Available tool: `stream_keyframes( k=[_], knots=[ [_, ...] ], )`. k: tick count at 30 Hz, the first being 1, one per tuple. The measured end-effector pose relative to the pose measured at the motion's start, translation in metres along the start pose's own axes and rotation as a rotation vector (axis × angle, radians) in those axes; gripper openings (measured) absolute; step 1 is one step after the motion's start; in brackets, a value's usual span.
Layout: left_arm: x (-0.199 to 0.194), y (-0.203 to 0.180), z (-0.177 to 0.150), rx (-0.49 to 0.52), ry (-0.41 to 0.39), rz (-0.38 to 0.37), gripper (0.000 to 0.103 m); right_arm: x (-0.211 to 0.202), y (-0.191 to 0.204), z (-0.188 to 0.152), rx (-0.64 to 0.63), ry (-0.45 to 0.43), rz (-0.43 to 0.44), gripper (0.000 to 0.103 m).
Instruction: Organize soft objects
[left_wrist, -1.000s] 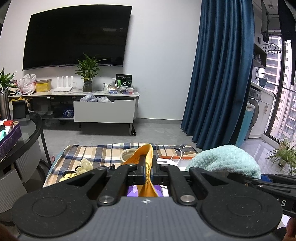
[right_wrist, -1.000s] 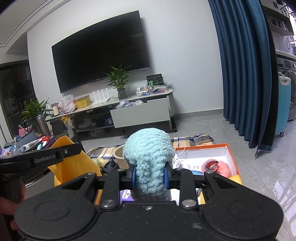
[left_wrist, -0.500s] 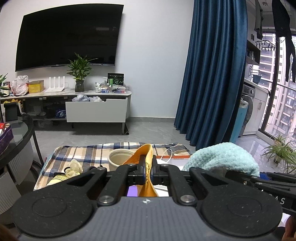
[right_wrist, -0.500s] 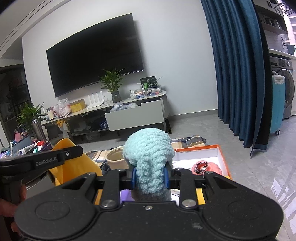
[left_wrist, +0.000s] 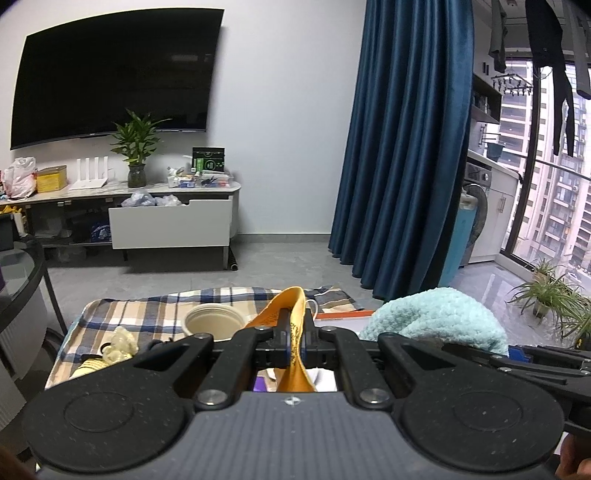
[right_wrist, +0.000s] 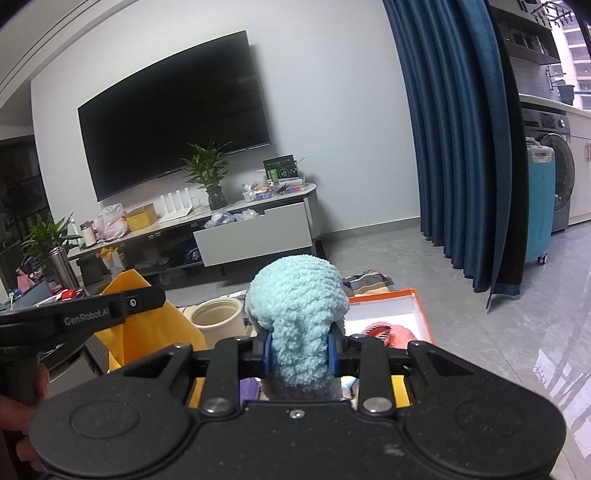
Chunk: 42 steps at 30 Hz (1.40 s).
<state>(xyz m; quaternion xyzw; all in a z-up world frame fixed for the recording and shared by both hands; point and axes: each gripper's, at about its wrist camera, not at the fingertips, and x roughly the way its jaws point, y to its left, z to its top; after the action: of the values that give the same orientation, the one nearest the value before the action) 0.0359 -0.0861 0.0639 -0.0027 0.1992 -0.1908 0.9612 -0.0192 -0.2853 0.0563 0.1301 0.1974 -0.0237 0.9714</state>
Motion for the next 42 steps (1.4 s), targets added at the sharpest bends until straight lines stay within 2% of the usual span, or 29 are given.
stream_keyframes(
  k=[17,36,37,39,40,41,42],
  knots=[
    [0.029,-0.029,0.008,0.026,0.01,-0.088,0.008,0.007,-0.042,0.0,0.048,-0.002,-0.084,0.035],
    [0.067,-0.056,-0.008,0.024,0.1,-0.167,0.009,0.039,-0.07,0.0,0.089,0.024,-0.137,0.035],
    [0.068,-0.056,-0.008,0.02,0.103,-0.172,0.011,0.039,-0.072,0.0,0.091,0.024,-0.138,0.035],
    [0.071,-0.056,-0.011,0.017,0.112,-0.189,0.027,0.041,-0.073,0.0,0.091,0.027,-0.14,0.035],
    [0.073,-0.057,-0.013,0.023,0.12,-0.197,0.047,0.042,-0.074,0.0,0.093,0.028,-0.141,0.035],
    [0.075,-0.057,-0.016,0.033,0.139,-0.209,0.06,0.043,-0.075,0.0,0.095,0.029,-0.142,0.035],
    [0.077,-0.056,-0.02,0.036,0.157,-0.21,0.062,0.044,-0.076,0.0,0.097,0.03,-0.142,0.035]
  ],
)
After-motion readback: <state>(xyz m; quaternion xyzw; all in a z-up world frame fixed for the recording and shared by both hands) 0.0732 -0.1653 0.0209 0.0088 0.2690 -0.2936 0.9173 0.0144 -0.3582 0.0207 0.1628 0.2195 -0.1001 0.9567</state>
